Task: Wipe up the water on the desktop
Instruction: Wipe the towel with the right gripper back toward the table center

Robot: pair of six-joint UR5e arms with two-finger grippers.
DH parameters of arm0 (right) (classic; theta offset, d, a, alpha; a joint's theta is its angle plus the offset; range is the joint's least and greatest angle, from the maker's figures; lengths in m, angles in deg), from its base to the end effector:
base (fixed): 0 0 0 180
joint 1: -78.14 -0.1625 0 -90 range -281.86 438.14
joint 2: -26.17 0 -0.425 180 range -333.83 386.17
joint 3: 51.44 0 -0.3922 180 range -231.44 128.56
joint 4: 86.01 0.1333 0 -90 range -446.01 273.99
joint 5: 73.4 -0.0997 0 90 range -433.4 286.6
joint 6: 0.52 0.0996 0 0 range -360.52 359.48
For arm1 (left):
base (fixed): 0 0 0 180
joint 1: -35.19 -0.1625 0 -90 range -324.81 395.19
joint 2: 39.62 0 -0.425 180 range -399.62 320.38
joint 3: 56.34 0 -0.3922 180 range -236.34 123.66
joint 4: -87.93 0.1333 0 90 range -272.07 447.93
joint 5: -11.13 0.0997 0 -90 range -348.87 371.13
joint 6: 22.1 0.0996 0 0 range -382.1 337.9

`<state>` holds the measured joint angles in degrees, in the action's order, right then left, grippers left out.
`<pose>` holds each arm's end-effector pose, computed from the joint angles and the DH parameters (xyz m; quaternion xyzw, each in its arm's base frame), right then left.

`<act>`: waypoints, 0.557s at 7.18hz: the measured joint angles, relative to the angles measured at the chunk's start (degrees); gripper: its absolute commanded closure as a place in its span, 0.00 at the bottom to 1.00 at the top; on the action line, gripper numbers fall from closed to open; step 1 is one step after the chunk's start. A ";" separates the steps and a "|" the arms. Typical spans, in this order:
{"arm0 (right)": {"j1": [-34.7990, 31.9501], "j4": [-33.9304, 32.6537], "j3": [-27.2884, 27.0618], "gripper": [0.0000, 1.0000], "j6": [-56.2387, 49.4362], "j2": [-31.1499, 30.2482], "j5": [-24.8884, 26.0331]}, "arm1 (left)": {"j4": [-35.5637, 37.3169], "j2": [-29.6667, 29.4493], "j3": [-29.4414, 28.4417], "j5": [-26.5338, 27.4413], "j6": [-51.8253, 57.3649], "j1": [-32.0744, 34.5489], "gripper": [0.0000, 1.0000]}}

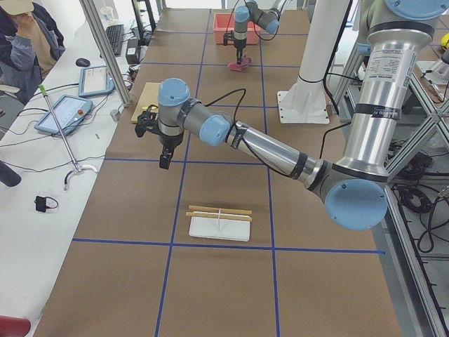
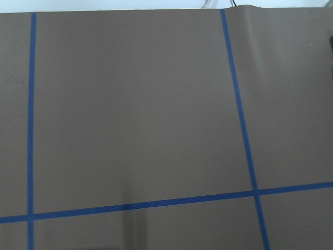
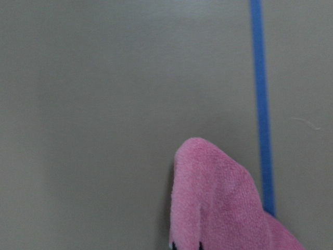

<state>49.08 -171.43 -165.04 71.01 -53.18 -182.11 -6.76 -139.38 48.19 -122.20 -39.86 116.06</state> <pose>-0.4224 -0.3507 0.3704 -0.0081 -0.3620 0.0321 0.9316 0.0234 -0.5552 0.4351 0.1431 0.4017 0.0244 0.9042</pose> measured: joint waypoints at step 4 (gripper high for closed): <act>7.39 -2.79 7.68 1.00 12.05 17.84 1.10 | 0.99 0.18 -2.06 0.17 5.75 2.02 0.03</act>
<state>56.46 -174.23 -157.37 83.06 -35.34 -181.01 -5.77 -139.20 46.13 -122.03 -34.11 118.08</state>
